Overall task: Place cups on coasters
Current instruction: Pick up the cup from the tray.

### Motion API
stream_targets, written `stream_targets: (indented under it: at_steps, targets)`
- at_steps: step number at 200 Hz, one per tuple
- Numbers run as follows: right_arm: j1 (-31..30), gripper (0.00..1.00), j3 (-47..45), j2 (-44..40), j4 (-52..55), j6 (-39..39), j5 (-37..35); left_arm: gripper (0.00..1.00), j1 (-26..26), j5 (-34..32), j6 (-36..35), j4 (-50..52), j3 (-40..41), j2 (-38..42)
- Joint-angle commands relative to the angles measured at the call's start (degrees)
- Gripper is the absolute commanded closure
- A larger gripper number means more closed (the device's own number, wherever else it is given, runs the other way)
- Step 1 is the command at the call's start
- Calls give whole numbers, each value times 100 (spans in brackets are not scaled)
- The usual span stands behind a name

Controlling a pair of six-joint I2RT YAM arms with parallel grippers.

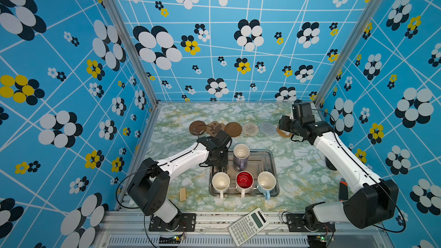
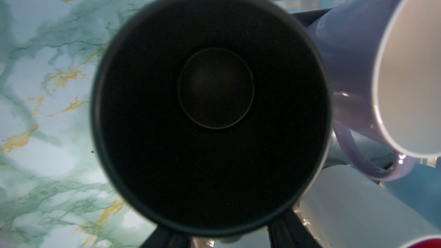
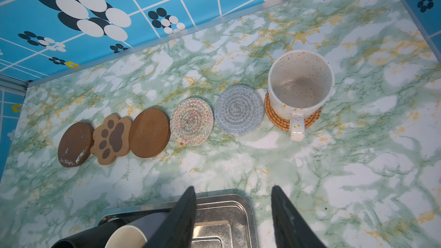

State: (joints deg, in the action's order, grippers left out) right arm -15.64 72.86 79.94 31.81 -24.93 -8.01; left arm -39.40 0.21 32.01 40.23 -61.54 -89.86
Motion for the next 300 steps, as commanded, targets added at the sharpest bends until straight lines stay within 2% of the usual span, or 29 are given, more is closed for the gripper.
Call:
stream_targets:
  at_steps: [1,25,29,39,122,147,168,225,300]
  targets:
    - [-45,47,-111,30,-131,-65,75,55,-7,-256,14,-8,-42,-97]
    - [-49,48,-143,30,-178,-90,93,56,-6,-335,-5,-99,-33,-145]
    - [-45,48,-153,30,-179,-91,102,61,-7,-350,-4,-110,-34,-153]
    - [-47,48,-165,30,-193,-91,110,64,-2,-370,-3,-144,-33,-171]
    - [-45,48,-193,39,-202,-116,157,75,-7,-445,-37,-177,-39,-311]
    - [-46,48,-192,30,-211,-118,168,85,-6,-484,-51,-135,-65,-304]
    - [-40,49,-211,23,-209,-118,159,100,-21,-593,-46,-55,-110,-278]
    - [-45,49,-246,-5,-219,-134,152,100,-206,-1138,-90,101,-275,-2]
    - [-45,50,-262,-4,-219,-136,183,100,-286,-1351,-34,38,-313,347]
